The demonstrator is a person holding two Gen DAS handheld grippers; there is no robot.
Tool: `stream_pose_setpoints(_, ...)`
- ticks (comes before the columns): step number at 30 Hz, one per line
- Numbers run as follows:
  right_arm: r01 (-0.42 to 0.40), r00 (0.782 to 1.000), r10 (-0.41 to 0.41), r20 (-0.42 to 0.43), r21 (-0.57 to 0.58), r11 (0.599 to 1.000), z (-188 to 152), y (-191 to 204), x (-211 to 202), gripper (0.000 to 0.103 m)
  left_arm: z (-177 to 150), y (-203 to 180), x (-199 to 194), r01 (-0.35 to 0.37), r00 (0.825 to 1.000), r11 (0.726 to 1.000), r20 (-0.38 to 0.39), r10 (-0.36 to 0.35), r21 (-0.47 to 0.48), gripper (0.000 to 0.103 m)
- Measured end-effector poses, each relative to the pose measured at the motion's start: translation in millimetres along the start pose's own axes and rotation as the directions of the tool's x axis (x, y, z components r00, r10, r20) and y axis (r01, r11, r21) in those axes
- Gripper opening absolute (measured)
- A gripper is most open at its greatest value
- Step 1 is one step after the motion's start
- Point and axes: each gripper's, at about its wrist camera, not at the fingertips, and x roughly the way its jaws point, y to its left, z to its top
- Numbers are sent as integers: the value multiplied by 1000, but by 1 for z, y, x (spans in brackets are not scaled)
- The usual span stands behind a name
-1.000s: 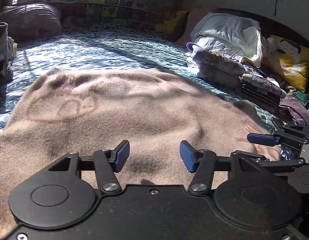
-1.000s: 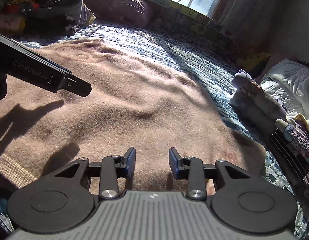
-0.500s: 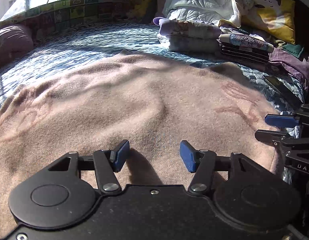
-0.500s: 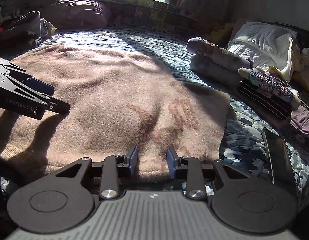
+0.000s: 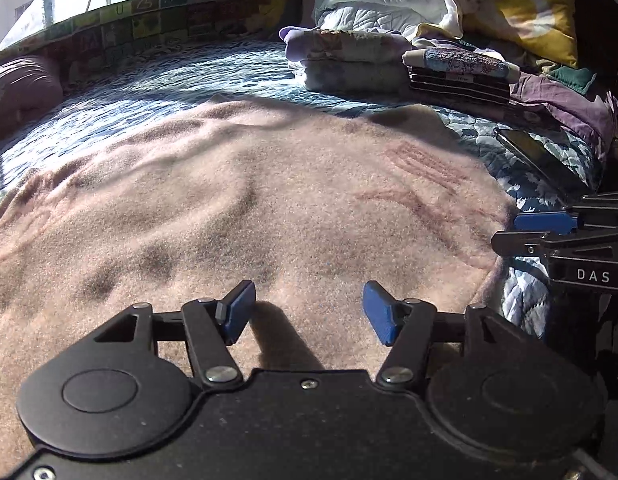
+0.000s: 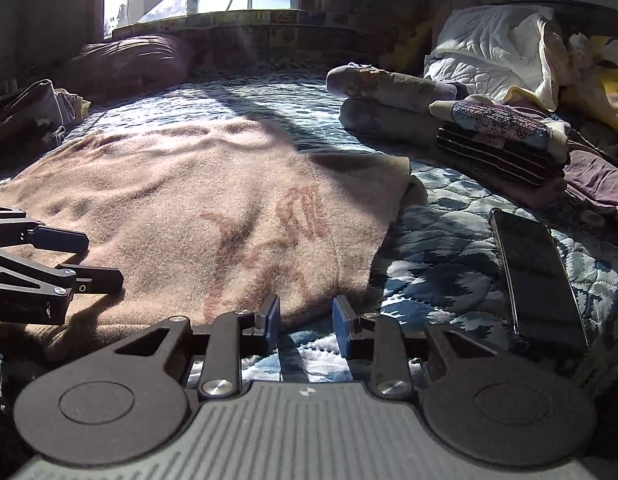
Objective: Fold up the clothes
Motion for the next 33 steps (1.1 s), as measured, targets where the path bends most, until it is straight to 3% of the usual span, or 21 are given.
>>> stream_pose_setpoints(3,-72,992,75,105,-32,997,5,6,-10,28,-10,-10,-9,-32,999,999,8,32,-7,59)
stream_pose_setpoints(7,-123,985,132,111,-87,989,25,14,26,23,-20,-7,-15,-43,999,997,-5,43,-65,64)
stream_pose_setpoints(9,-93,992,100,77,-91,991,36,11,53,21,-23,-6,-17,-41,999,996,2,42,-85,65)
stream_pose_setpoints(11,-95,995,96,28,-20,995,33,-7,71,14,-25,-3,-19,-34,999,994,10,36,-108,66)
stream_pose_setpoints(13,-96,995,96,6,57,994,32,-21,69,0,-26,-1,-19,-23,999,994,20,25,-111,66)
stream_pose_setpoints(18,-34,999,33,25,7,999,38,-14,54,1,-27,4,-18,9,999,995,36,-5,-104,69)
stream_pose_setpoints(22,-35,997,43,69,-122,992,78,4,74,4,-28,5,-19,19,999,995,39,-15,-93,69)
stream_pose_setpoints(25,-44,997,55,51,-190,981,112,13,105,4,-28,11,-19,42,999,994,39,-38,-104,70)
stream_pose_setpoints(27,-46,999,44,-18,-182,982,128,10,141,4,-28,13,-19,50,998,993,38,-46,-110,71)
stream_pose_setpoints(29,-62,993,53,-108,-90,994,123,-11,173,0,-28,13,-19,55,998,993,39,-51,-108,71)
stream_pose_setpoints(32,-115,988,117,-104,24,993,116,-38,172,0,-29,18,-20,71,997,990,41,-66,-125,72)
stream_pose_setpoints(33,-99,990,98,-99,4,995,113,-39,167,0,-29,19,-20,77,997,988,41,-72,-134,72)
